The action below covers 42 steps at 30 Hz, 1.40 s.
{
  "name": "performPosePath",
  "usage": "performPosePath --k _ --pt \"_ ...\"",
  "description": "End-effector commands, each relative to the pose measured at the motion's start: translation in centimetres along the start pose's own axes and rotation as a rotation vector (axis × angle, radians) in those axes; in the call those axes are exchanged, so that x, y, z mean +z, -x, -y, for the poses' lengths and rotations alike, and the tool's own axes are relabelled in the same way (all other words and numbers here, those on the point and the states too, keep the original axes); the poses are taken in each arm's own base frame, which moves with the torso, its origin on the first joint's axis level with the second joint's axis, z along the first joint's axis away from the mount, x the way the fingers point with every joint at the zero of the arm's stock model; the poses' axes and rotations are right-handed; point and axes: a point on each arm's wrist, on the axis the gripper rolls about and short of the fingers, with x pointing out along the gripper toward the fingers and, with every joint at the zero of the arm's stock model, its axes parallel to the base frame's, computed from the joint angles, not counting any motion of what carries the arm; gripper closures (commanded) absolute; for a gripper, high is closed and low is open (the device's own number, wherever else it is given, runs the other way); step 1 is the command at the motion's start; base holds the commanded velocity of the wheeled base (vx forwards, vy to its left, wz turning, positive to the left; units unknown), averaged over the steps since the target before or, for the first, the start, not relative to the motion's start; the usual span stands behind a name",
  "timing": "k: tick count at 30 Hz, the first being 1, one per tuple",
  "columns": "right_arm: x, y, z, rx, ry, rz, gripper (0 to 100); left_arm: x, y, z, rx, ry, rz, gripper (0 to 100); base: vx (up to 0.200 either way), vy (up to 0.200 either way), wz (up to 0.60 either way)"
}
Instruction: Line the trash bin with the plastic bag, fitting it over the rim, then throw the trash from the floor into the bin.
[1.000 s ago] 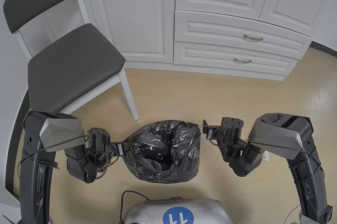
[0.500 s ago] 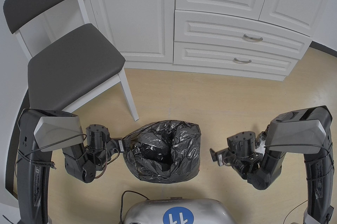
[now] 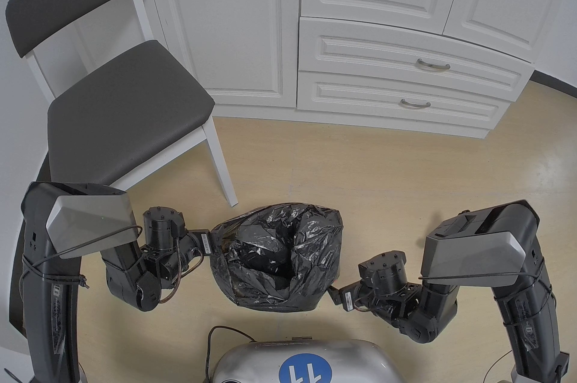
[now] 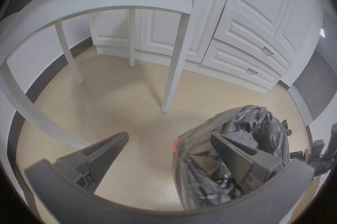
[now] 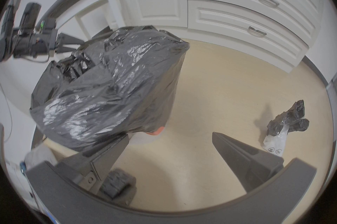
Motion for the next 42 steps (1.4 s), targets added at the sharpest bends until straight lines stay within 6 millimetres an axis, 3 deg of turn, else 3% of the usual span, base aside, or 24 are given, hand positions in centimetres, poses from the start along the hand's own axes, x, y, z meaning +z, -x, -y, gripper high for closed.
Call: performPosePath --k 1,8,13,18,25,31,36,41,42 --pt "1.2 -2.2 -0.2 0.002 -0.095 0.069 0 0.6 0.3 0.1 -0.003 0.003 0.015 0 0.000 0.000 0.00" --pt "3.7 -4.0 1.7 -0.048 -0.212 0.136 0 0.9 0.4 0.1 -0.003 0.005 0.024 0 0.000 0.000 0.00" --pt "4.3 -4.9 3.2 -0.081 -0.251 0.151 0 1.0 0.6 0.1 -0.004 0.005 0.024 0 0.000 0.000 0.00" --pt "5.1 -7.0 5.1 -0.124 -0.335 0.210 0 1.1 0.7 0.1 -0.006 0.007 0.030 0 0.000 0.000 0.00" --pt "6.7 -8.4 5.2 -0.105 -0.472 0.280 0 1.2 0.8 0.2 -0.009 0.006 0.031 0 0.000 0.000 0.00" --pt "6.8 -9.4 5.3 -0.146 -0.518 0.302 0 1.2 0.7 0.3 -0.009 0.006 0.032 0 0.000 0.000 0.00" --pt "7.2 -8.5 7.0 -0.193 -0.491 0.290 0 1.2 0.7 0.3 -0.009 0.007 0.034 0 0.000 0.000 0.00" --pt "9.3 -5.8 7.9 -0.250 -0.442 0.332 0 1.2 0.8 0.1 -0.005 0.007 0.033 0 0.000 0.000 0.00" --pt "10.5 -4.8 7.8 -0.247 -0.414 0.351 0 1.8 1.1 0.0 -0.006 0.010 0.049 0 0.000 0.000 0.00"
